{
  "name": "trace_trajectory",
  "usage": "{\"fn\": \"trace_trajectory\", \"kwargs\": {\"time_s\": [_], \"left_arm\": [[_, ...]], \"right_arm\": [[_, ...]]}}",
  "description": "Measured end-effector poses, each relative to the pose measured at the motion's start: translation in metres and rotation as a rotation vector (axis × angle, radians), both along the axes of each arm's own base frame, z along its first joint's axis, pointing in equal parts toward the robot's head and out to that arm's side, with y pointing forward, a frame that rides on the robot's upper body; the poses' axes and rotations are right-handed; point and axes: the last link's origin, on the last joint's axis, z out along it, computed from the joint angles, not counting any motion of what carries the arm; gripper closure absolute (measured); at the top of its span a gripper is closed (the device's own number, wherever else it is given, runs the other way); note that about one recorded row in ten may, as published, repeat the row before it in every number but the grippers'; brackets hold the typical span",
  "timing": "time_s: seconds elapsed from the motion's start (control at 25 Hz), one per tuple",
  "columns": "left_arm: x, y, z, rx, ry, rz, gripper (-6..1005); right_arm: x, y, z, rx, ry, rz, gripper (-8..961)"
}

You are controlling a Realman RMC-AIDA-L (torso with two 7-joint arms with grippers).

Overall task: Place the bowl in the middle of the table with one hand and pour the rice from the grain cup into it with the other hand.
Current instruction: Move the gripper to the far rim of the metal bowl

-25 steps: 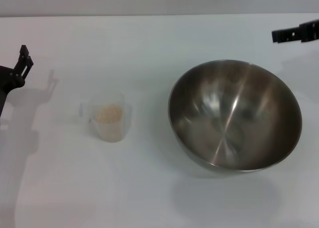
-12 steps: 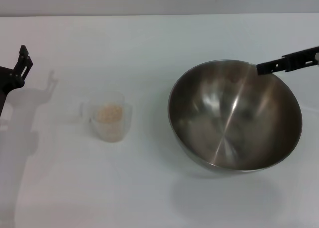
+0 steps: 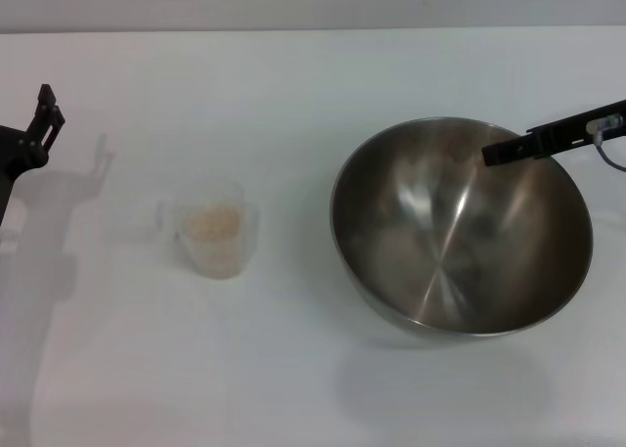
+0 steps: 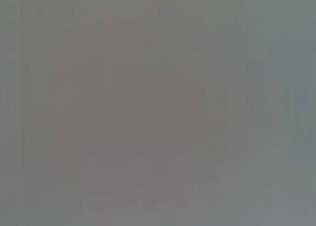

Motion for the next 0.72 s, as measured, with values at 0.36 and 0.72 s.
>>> {"fn": "trace_trajectory", "kwargs": {"time_s": [0.36,0.72], "left_arm": [[0.0037,0.0051,0.0005,0.0,0.004,-0.012,138],[0.006,0.0081,0.0006,-0.001,0.006,-0.019,137]], "right_arm": [[0.0019,0.0049,-0.0055,-0.037,-0.012,0.008,196],[0.0016,0.0056,-0.0031,-0.036,-0.011,0.01,541]]}}
